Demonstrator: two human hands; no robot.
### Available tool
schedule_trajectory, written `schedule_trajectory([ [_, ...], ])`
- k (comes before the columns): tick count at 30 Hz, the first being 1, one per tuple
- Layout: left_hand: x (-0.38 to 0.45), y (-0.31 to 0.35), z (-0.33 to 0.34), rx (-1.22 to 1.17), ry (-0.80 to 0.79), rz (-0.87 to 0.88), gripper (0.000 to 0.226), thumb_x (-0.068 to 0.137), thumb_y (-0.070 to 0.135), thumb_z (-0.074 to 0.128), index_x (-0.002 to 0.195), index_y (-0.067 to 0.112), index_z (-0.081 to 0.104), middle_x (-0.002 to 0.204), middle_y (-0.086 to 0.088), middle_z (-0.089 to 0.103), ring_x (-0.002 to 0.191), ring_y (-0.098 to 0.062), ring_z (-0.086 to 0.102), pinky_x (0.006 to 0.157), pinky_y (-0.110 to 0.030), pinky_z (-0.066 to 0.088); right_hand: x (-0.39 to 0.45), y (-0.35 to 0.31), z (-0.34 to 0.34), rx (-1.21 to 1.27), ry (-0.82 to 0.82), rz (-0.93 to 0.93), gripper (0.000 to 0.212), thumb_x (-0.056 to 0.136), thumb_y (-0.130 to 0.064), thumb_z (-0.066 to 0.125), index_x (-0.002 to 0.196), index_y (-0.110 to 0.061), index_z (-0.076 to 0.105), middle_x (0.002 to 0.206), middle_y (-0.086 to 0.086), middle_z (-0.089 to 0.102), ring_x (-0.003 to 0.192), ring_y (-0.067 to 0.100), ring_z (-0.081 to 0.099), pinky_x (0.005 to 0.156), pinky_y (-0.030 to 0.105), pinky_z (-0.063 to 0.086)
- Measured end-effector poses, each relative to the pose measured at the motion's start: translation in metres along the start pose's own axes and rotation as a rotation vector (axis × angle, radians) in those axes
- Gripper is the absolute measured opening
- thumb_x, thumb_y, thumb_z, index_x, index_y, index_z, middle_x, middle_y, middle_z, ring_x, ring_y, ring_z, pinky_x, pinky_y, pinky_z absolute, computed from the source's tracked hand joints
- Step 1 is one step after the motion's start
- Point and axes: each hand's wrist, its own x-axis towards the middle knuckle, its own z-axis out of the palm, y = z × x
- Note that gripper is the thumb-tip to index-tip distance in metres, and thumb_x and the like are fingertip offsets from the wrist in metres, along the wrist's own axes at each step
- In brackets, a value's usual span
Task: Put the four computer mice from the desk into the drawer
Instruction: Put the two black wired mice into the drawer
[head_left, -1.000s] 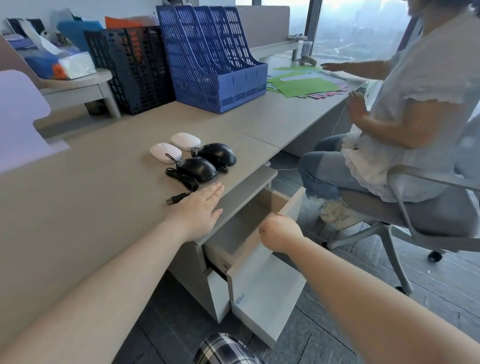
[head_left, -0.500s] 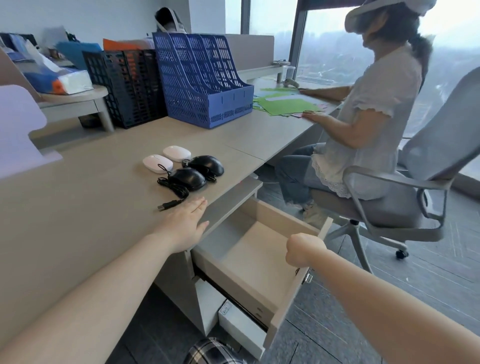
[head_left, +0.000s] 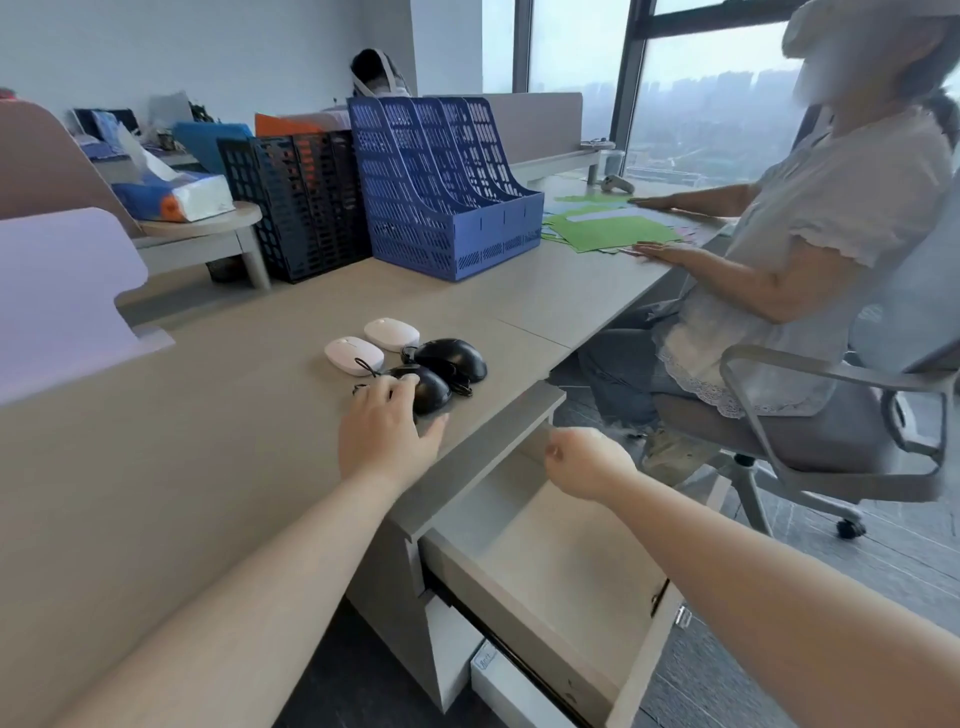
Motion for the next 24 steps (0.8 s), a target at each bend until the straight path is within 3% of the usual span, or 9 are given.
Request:
schedule_trajectory([
  [4, 0.023, -0.013, 0.006, -0.003, -0.109, -0.169, 0.081, 0.072, 0.063, 0.066, 0.137, 0.024, 0.038, 0.139, -0.007, 0.042, 0.128, -0.031, 0.038, 0.097, -0.041, 0.040, 0.037, -0.034, -0.012, 0.206, 0.216, -0.059, 0.037, 0.091, -0.030, 0.047, 0.126, -0.022, 0.054, 0.122, 0.004, 0.061, 0.114, 0.026, 0.056, 0.089, 0.037, 0.049],
  [8, 0.042, -0.020, 0.011, -0.012, -0.209, -0.261, 0.100, 0.064, 0.079, 0.058, 0.145, 0.029, 0.026, 0.148, -0.006, 0.033, 0.136, -0.031, 0.028, 0.105, -0.044, 0.035, 0.076, -0.062, -0.016, 0.300, 0.195, -0.124, 0.056, 0.089, -0.036, 0.055, 0.140, -0.025, 0.039, 0.139, 0.007, 0.049, 0.134, 0.029, 0.038, 0.103, 0.043, 0.041],
  [12, 0.057, -0.019, 0.017, -0.037, -0.304, -0.260, 0.118, 0.043, 0.093, 0.050, 0.145, 0.042, 0.020, 0.150, -0.009, 0.030, 0.135, -0.036, 0.029, 0.110, -0.047, 0.034, 0.106, -0.081, -0.013, 0.297, 0.093, -0.157, 0.069, 0.086, -0.037, 0.060, 0.146, -0.031, 0.027, 0.147, 0.007, 0.041, 0.137, 0.032, 0.034, 0.106, 0.047, 0.039],
  [18, 0.067, -0.018, 0.026, 0.015, -0.342, -0.203, 0.093, 0.057, 0.079, 0.061, 0.138, 0.044, 0.033, 0.148, -0.010, 0.034, 0.137, -0.036, 0.024, 0.112, -0.044, 0.030, 0.130, -0.087, -0.010, 0.253, -0.060, -0.194, 0.075, 0.080, -0.028, 0.062, 0.146, -0.037, 0.028, 0.143, 0.010, 0.042, 0.130, 0.034, 0.044, 0.107, 0.045, 0.042],
  [21, 0.068, -0.014, 0.028, -0.028, -0.309, -0.193, 0.079, 0.061, 0.064, 0.069, 0.130, 0.037, 0.043, 0.139, -0.011, 0.041, 0.132, -0.033, 0.028, 0.110, -0.037, 0.030, 0.131, -0.085, -0.015, 0.227, -0.068, -0.203, 0.072, 0.075, -0.031, 0.065, 0.140, -0.040, 0.035, 0.135, 0.010, 0.046, 0.125, 0.033, 0.045, 0.104, 0.043, 0.044],
  [24, 0.064, -0.008, 0.028, -0.059, -0.314, -0.224, 0.078, 0.055, 0.064, 0.067, 0.125, 0.037, 0.046, 0.142, -0.015, 0.040, 0.132, -0.034, 0.029, 0.110, -0.037, 0.030, 0.124, -0.082, -0.018, 0.268, -0.027, -0.185, 0.065, 0.073, -0.031, 0.066, 0.133, -0.039, 0.043, 0.127, 0.011, 0.050, 0.118, 0.032, 0.049, 0.099, 0.041, 0.048],
])
